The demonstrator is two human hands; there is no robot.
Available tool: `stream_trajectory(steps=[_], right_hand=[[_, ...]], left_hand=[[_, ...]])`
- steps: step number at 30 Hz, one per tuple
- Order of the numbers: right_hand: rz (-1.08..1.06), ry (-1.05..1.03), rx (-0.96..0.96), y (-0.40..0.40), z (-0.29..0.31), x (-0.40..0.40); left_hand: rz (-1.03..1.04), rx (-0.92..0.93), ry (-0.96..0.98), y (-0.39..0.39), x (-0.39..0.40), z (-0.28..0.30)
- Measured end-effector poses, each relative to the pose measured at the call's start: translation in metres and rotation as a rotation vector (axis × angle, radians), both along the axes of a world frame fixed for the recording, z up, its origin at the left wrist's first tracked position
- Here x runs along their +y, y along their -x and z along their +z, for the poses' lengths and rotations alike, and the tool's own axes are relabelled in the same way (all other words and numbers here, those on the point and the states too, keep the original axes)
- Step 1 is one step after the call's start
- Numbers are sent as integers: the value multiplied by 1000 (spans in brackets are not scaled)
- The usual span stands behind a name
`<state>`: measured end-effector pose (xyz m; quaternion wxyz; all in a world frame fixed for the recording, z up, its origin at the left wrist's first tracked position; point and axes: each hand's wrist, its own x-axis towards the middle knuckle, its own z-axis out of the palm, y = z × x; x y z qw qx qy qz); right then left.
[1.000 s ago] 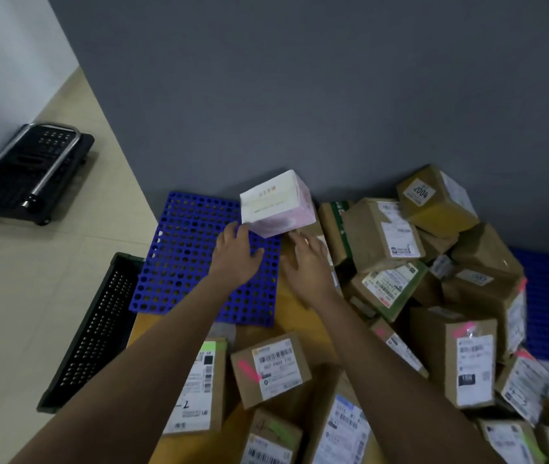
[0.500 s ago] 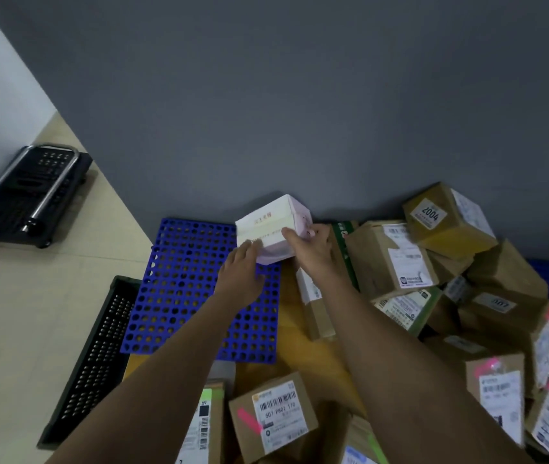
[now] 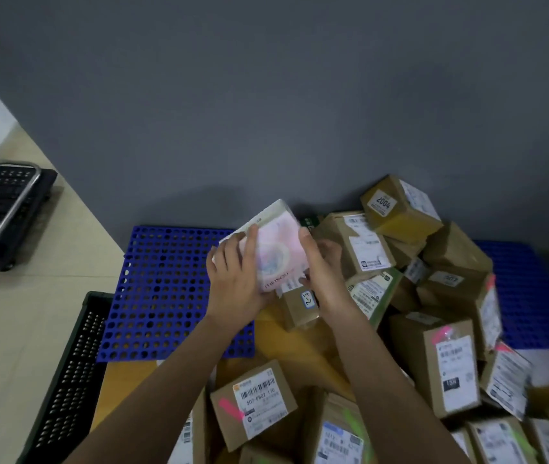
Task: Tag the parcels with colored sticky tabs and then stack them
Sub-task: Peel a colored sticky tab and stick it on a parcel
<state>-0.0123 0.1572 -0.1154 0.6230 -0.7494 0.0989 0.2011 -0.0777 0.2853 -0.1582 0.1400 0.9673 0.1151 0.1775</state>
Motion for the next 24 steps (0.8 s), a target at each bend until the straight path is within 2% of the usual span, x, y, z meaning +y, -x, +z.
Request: stream_trajectory(steps=[1,3,5,7,8,13,19,21,24], right_hand=[[-4,-58,-67,5,4,-10],[27,-123,-136,15,7,-29],[132,-166,-93,25,7,-44],[230,-270,-25,38,10,-53],[254,-329,10,45,9,-57],[296,-435,-9,72,13,-76],[366,-374,5,92,18,-90],[303,-336,12,91,17,-97],[207,-217,61,86,27,-115]], left_hand=[[14,13,167,0,-3,5],[-15,123,676,5,-9,21],[-105,215,1178,13,-13,33],[-179,309,1490,24,-19,42],[-208,354,1576,29,-22,43],[-289,487,1685,45,-28,47],[-304,437,1826,60,-36,51],[-290,401,1776,60,-39,53],[-191,373,1532,60,-42,56]])
